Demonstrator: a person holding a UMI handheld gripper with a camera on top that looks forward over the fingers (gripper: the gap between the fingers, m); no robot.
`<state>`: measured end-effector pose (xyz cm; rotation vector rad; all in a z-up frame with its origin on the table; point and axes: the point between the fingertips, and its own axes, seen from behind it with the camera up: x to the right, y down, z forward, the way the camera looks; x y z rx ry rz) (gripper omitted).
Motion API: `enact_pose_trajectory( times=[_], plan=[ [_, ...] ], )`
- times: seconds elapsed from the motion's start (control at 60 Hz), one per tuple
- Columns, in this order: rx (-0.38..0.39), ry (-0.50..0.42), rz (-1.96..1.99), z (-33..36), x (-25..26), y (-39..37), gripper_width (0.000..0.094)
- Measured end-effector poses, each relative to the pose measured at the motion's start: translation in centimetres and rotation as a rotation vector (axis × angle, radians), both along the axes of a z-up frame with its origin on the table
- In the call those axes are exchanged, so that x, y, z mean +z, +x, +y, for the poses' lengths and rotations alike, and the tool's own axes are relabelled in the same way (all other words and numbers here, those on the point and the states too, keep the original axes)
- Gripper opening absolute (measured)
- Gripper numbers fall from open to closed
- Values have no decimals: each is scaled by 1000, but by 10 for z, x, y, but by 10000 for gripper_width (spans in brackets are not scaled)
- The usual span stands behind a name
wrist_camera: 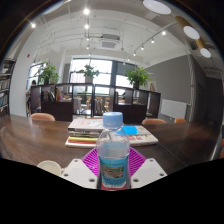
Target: Pour water
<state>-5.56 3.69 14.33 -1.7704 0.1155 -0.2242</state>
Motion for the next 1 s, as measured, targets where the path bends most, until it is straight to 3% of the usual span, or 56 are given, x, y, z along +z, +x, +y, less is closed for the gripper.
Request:
enact_pose_trajectory(
  times=[0.267, 0.3, 0.433, 0.65, 0.717, 0.767, 1.0],
  plan=[
    [77, -39, 107, -5, -67, -4, 335],
    [75, 17, 115, -7, -61, -1, 330],
    [80, 57, 133, 2, -64, -3, 334],
    [76, 0, 127, -1, -72, -5, 500],
    [75, -54, 113, -8, -84, -3, 686],
    [75, -87, 84, -19, -90, -2, 773],
    [104, -229, 46, -104, -115, -25, 817]
  ],
)
